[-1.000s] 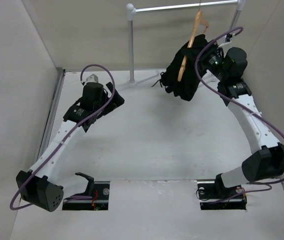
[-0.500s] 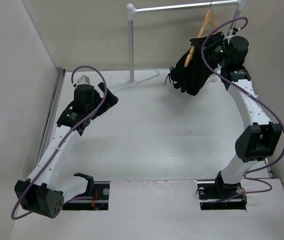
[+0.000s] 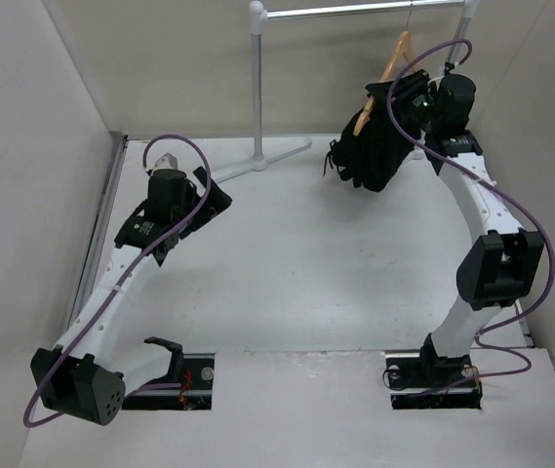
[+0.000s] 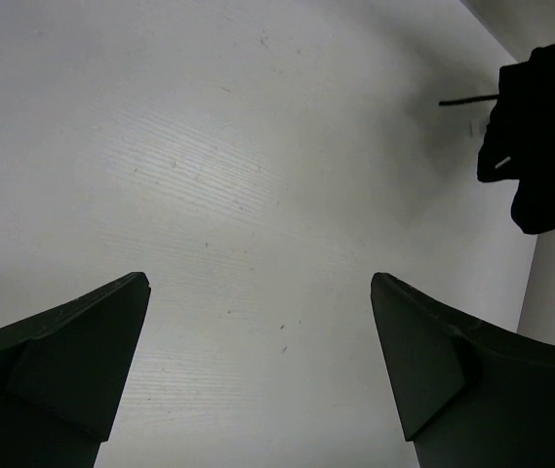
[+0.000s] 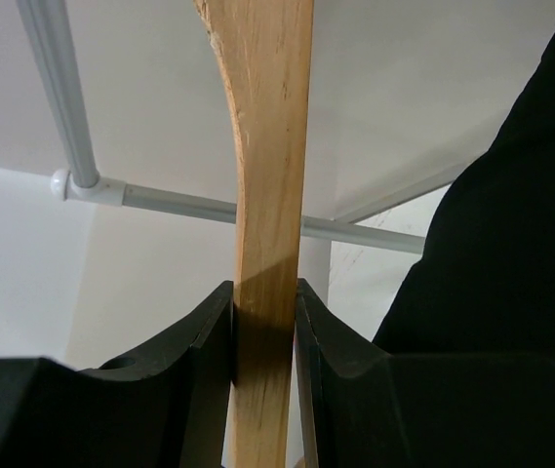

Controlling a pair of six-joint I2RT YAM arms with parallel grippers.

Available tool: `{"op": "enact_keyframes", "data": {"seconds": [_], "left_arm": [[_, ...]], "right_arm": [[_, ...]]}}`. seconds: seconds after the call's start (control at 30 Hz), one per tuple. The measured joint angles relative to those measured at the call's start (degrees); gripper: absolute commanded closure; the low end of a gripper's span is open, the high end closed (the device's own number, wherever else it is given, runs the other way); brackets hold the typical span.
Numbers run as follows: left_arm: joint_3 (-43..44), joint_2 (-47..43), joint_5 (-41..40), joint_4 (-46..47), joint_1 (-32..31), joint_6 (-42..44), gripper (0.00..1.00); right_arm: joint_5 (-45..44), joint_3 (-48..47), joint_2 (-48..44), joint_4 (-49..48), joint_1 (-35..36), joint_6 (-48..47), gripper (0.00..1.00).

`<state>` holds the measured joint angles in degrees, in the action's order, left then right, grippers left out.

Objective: Place the trousers on the hanger
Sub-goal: Place the hanger at the clothesline, then reset both arms

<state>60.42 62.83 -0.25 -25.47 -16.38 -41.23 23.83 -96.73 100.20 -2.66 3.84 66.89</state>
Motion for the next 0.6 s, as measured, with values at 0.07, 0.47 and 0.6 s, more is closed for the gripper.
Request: {"op": "enact_keyframes", "data": {"seconds": [0.07,0.47,0.6], "left_arm": [[-0.1,0.0,0.0,0.0,0.0,0.0,0.0],[-1.3,0.0,0.0,0.4,0.9,0.0,0.0],[-1.4,0.0,0.1,0.4,1.5,-0.1,0.0]], "right_arm": [[0.0,0.3,0.2,0.2,0.0,0.0,0.67],[-1.9,3.6,-0.3,-1.7,0.0,-3.7,0.21],[-3.0,5.8,-2.1,-1.5,0.0,-4.7,0.14]]}}
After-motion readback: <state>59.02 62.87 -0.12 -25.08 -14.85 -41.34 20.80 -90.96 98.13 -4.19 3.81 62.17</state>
